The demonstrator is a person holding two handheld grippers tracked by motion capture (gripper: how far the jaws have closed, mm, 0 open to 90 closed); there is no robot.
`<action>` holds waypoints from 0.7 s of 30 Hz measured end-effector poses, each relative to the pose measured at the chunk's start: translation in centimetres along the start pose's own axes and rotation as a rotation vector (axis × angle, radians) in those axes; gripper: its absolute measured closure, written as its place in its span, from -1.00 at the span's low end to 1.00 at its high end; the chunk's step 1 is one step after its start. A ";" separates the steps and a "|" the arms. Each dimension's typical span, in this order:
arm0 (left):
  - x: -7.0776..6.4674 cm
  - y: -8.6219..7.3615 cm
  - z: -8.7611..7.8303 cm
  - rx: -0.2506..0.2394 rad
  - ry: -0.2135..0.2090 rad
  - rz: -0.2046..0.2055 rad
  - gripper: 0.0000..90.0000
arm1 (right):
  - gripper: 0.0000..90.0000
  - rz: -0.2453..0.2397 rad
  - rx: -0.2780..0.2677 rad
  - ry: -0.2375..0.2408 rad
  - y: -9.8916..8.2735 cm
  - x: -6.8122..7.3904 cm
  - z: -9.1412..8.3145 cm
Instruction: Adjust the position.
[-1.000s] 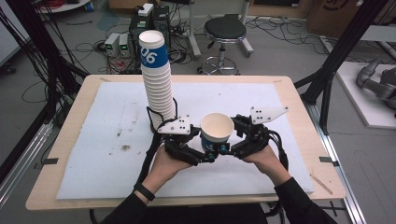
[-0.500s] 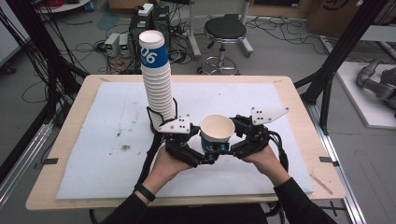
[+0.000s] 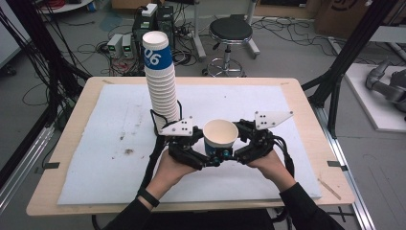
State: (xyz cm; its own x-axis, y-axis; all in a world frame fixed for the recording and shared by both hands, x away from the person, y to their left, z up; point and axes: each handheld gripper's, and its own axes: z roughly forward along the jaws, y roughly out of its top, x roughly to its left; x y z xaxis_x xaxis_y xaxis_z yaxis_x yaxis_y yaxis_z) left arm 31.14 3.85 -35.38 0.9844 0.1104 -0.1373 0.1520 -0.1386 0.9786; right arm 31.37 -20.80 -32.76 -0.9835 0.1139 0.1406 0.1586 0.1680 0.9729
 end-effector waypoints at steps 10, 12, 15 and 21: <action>-0.1 0.0 0.1 0.007 0.011 0.010 -0.41 | -0.56 0.012 0.002 0.006 0.0 -0.1 0.1; -0.1 0.0 0.1 0.009 0.012 0.012 -0.41 | -0.57 0.019 -0.001 0.013 0.0 -0.1 0.1; -0.1 0.0 0.1 0.007 0.010 0.013 -0.41 | -0.58 0.022 -0.006 0.014 0.0 -0.1 0.0; 0.0 0.0 0.0 0.010 0.013 0.017 -0.41 | -0.58 0.025 -0.010 0.007 0.1 0.0 0.0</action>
State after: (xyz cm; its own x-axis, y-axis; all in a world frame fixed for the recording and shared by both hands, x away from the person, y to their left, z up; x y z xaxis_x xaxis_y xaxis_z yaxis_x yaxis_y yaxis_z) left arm 31.09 3.83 -35.41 0.9856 0.1205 -0.1188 0.1364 -0.1504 0.9792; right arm 31.41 -20.77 -32.70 -0.9798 0.1111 0.1663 0.1824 0.1554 0.9709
